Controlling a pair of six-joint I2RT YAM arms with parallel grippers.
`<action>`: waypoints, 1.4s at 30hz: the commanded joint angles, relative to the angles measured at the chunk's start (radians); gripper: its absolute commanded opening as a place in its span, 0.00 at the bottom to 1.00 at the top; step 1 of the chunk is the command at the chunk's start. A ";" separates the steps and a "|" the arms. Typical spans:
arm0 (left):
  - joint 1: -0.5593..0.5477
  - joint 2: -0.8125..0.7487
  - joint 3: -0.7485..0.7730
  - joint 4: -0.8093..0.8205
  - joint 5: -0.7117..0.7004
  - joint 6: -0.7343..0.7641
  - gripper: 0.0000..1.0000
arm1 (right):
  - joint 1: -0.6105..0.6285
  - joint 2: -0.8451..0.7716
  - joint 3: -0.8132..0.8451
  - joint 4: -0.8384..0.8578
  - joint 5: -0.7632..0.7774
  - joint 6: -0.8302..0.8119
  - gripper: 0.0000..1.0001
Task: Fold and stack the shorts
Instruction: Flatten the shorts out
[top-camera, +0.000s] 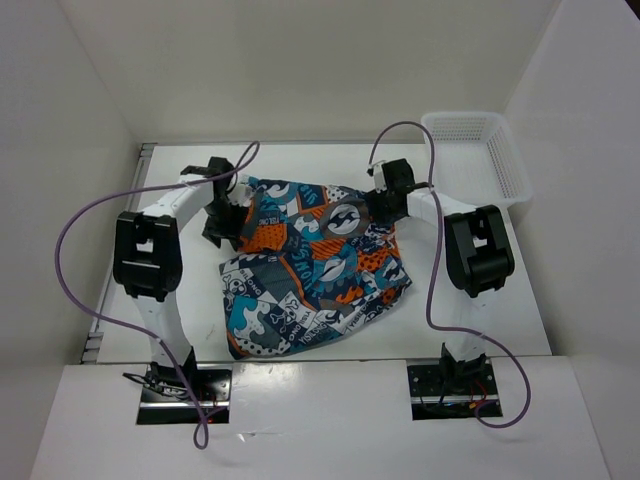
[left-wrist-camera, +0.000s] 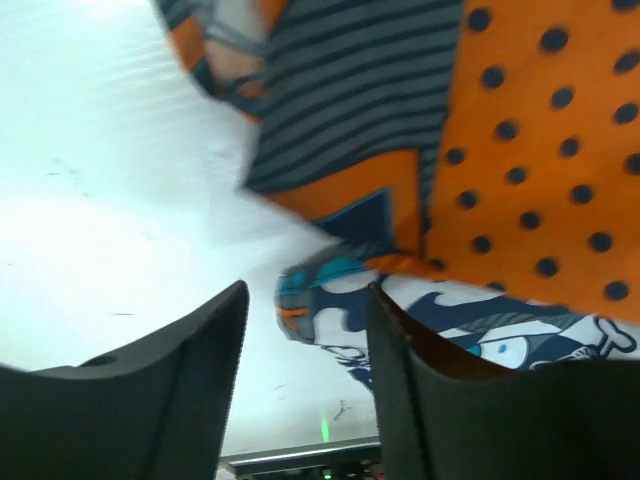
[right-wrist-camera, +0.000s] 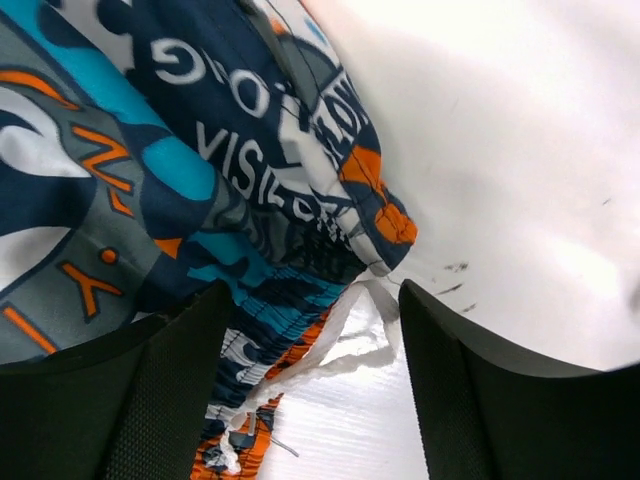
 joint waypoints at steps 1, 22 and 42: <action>0.051 -0.019 0.087 0.000 0.022 0.002 0.59 | 0.010 -0.036 0.081 0.021 0.003 -0.047 0.75; 0.063 0.959 1.648 -0.294 0.111 0.002 0.73 | 0.000 0.116 0.293 -0.075 -0.188 -0.105 0.74; 0.002 1.013 1.648 -0.289 0.122 0.002 0.00 | -0.009 0.122 0.199 -0.068 -0.158 -0.176 0.09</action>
